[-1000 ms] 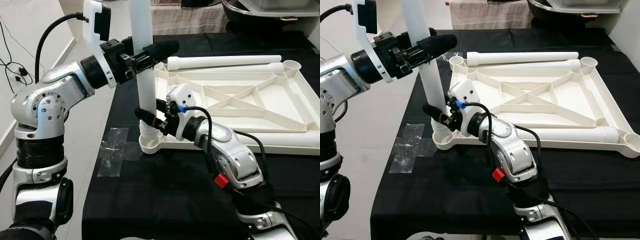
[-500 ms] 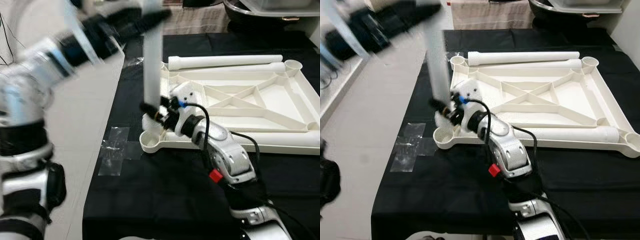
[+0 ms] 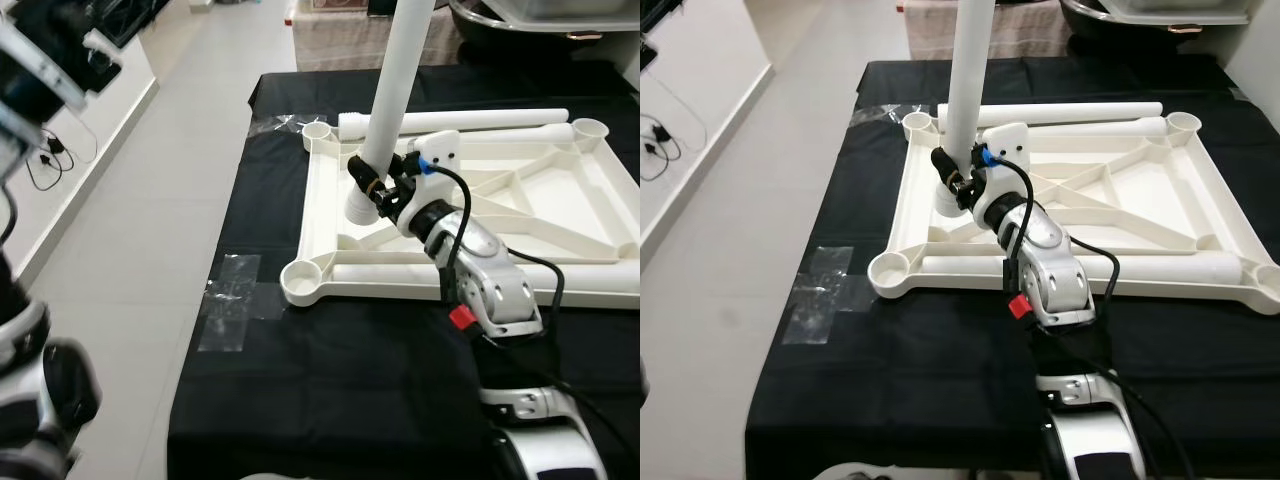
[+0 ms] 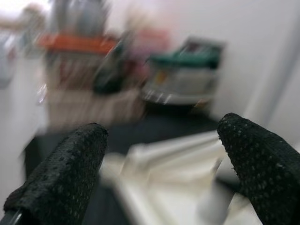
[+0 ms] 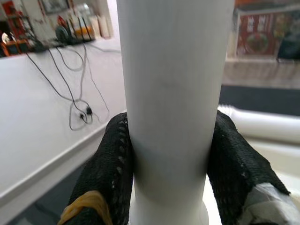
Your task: Building children table
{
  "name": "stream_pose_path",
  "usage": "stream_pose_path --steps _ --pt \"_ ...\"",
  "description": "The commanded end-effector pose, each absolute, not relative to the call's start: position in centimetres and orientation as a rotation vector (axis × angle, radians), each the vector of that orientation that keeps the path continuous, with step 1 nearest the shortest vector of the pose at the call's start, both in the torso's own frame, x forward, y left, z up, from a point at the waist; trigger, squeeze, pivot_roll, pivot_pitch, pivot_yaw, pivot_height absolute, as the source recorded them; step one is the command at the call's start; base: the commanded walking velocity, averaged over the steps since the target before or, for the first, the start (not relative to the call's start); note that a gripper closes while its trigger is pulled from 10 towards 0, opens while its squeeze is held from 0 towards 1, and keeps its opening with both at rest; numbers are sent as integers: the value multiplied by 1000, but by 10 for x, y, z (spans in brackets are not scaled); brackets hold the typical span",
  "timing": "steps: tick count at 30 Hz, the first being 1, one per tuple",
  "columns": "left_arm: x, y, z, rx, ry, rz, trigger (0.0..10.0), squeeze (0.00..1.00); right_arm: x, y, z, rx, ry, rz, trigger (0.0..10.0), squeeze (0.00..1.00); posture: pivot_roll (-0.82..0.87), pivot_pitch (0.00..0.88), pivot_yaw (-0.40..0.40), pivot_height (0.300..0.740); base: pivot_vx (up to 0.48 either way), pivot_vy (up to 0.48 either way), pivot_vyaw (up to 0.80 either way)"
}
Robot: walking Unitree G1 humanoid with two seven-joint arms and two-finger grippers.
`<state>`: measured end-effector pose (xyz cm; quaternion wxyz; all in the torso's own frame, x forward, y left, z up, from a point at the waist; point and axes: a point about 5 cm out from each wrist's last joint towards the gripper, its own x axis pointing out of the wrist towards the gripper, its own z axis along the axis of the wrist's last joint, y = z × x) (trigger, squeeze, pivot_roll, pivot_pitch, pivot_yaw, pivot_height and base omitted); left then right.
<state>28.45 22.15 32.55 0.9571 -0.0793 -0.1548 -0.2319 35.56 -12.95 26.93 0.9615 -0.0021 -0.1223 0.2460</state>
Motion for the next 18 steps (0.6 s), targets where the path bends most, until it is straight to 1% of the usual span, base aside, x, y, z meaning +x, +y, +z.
stream_pose_path --steps 1,3,5,6,8,9,12,13,14,15,16,17,18 --pt "285 211 297 -112 -220 -400 10000 0 349 -122 276 -3 -278 568 10000 0 28 154 21 740 0 0 0" --pt "279 199 282 -110 -196 -364 10000 0 346 -120 276 7 -277 603 10000 0 36 156 15 740 0 0 0" --pt "278 196 281 -104 -194 -351 10000 0 345 -119 276 11 -278 614 10000 0 36 156 15 740 0 0 0" --pt "276 194 278 -93 -202 -273 10000 0 340 -113 272 17 -269 682 10000 0 44 158 16 740 0 0 0" --pt "275 193 276 -84 -200 -253 10000 0 338 -111 270 17 -265 704 10000 0 44 160 16 740 0 0 0" --pt "272 191 266 -53 -173 -242 10000 0 336 -109 267 18 -257 724 10000 0 48 164 13 740 0 0 0" --pt "270 189 259 -29 -152 -239 10000 0 335 -108 266 18 -252 732 10000 0 48 164 13 740 0 0 0" --pt "265 184 247 -23 -121 -242 10000 0 335 -107 264 15 -243 741 10000 0 46 167 14 740 0 0 0" --pt "265 184 247 -23 -121 -242 10000 0 335 -107 264 15 -243 741 10000 0 46 167 14 740 0 0 0" --pt "257 178 227 -19 -57 -243 10000 0 335 -106 259 12 -224 749 10000 0 52 176 11 740 0 0 0" --pt "257 178 227 -19 -57 -243 10000 0 335 -106 259 12 -224 749 10000 0 52 176 11 740 0 0 0" --pt "250 174 213 -21 -18 -237 10000 0 335 -105 257 11 -210 754 10000 0 52 176 11 740 0 0 0" --pt "250 174 213 -21 -18 -237 10000 0 335 -105 257 11 -210 754 10000 0 52 176 11 740 0 0 0"
